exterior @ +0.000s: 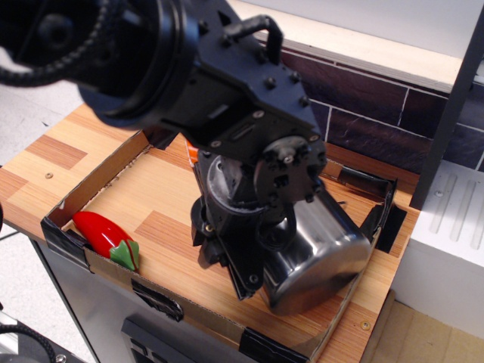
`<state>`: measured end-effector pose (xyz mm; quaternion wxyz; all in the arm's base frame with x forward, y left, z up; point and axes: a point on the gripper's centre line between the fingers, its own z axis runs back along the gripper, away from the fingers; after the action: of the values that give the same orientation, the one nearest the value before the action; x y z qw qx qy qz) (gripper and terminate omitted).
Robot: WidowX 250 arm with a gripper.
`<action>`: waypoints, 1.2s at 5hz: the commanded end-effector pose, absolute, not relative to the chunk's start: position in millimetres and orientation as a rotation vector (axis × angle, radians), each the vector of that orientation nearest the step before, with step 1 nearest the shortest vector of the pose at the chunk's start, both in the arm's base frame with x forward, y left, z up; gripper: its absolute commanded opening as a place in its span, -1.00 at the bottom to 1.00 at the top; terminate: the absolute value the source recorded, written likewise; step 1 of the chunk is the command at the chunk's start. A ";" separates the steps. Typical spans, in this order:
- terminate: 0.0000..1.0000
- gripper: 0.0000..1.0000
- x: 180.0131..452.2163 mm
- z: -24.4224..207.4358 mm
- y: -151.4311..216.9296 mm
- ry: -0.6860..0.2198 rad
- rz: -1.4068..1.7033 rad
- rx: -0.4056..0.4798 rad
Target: Upright metal pot
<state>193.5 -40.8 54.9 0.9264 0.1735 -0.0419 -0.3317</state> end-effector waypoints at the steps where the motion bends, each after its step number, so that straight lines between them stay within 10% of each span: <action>1: -1.00 -1.00 213.5 83.4 -23.6 -0.223 -0.562 0.455; 4: -1.00 -1.00 226.0 98.1 -18.9 -0.528 -0.541 0.814; 6: -1.00 -1.00 229.9 83.0 -16.6 -0.486 -0.598 0.824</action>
<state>234.1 -20.7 72.0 0.8460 0.3924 -0.2175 -0.2881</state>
